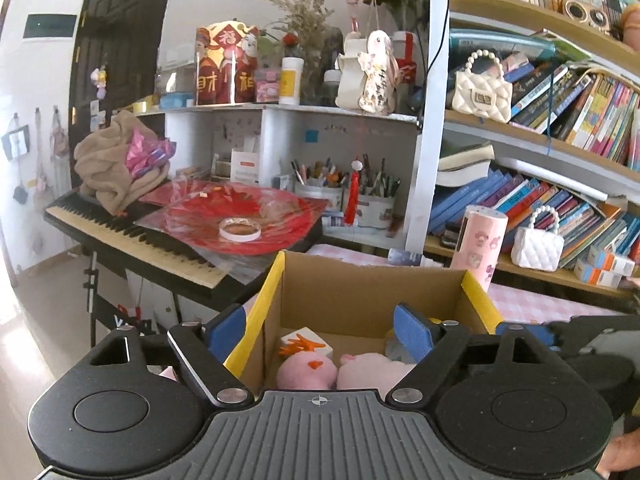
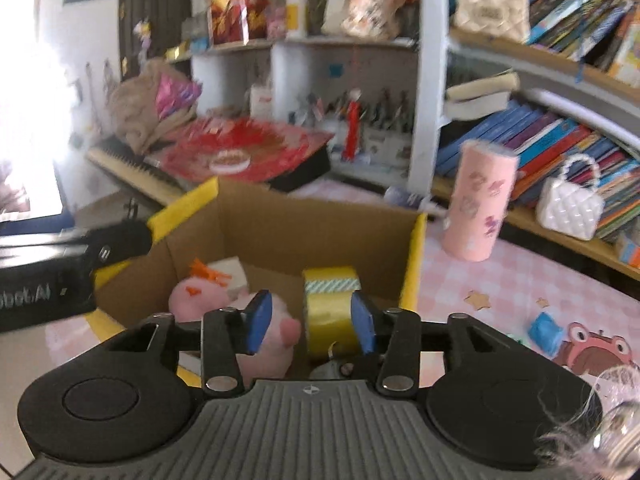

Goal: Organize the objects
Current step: 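Open both tools to drop the chick and clip into the box, then withdraw both tools from the box toward the green stapler and blue cloth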

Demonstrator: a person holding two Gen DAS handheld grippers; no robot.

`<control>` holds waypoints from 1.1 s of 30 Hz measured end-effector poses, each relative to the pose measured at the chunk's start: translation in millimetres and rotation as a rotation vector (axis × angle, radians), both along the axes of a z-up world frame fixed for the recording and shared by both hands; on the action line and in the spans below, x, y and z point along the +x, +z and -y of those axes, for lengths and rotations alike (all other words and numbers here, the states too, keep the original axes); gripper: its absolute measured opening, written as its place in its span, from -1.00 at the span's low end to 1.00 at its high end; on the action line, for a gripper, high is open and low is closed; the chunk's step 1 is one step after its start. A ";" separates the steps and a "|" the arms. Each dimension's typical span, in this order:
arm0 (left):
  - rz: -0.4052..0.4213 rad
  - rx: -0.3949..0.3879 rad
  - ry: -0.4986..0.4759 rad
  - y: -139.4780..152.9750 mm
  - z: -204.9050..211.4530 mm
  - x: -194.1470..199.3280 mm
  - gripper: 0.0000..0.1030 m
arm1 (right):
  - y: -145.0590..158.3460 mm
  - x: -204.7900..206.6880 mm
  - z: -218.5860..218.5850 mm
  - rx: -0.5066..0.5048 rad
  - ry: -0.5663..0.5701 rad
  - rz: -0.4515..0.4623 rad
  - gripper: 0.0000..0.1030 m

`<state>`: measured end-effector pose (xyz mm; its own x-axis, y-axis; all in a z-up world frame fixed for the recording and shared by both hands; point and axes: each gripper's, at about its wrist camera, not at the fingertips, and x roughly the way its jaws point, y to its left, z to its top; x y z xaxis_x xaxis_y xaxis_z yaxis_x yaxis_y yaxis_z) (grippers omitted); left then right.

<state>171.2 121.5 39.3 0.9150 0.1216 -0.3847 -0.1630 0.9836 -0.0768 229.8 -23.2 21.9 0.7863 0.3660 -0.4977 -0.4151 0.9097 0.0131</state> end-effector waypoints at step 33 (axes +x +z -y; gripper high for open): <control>-0.249 -0.040 -0.192 -51.0 47.2 -115.3 0.73 | -48.5 -168.5 66.4 -0.034 -0.247 -0.139 0.01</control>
